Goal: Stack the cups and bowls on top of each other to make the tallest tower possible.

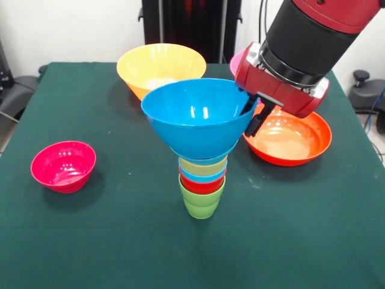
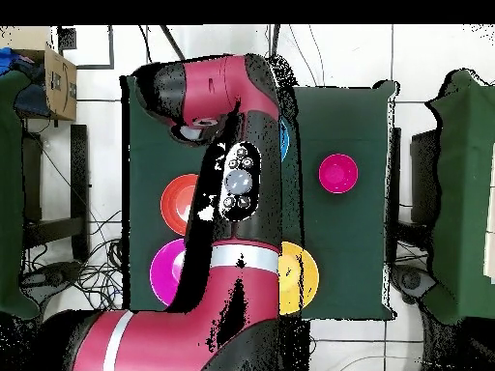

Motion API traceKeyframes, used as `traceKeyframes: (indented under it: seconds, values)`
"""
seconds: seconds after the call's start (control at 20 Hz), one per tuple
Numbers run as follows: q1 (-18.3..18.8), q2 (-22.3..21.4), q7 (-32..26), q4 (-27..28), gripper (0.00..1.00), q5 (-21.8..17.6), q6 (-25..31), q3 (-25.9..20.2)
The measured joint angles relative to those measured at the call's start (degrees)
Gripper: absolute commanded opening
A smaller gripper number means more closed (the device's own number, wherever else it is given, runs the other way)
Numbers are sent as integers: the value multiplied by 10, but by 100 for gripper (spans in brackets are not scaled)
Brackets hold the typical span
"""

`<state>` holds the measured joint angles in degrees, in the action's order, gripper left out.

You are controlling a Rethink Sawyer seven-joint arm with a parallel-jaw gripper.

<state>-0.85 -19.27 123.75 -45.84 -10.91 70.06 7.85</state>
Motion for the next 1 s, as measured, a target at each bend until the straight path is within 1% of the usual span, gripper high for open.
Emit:
traceKeyframes:
  seconds: [0.55,1.0]
  values:
    - [-12,7,0,0,0,6,0,23]
    - [-17,13,0,0,0,18,0,38]
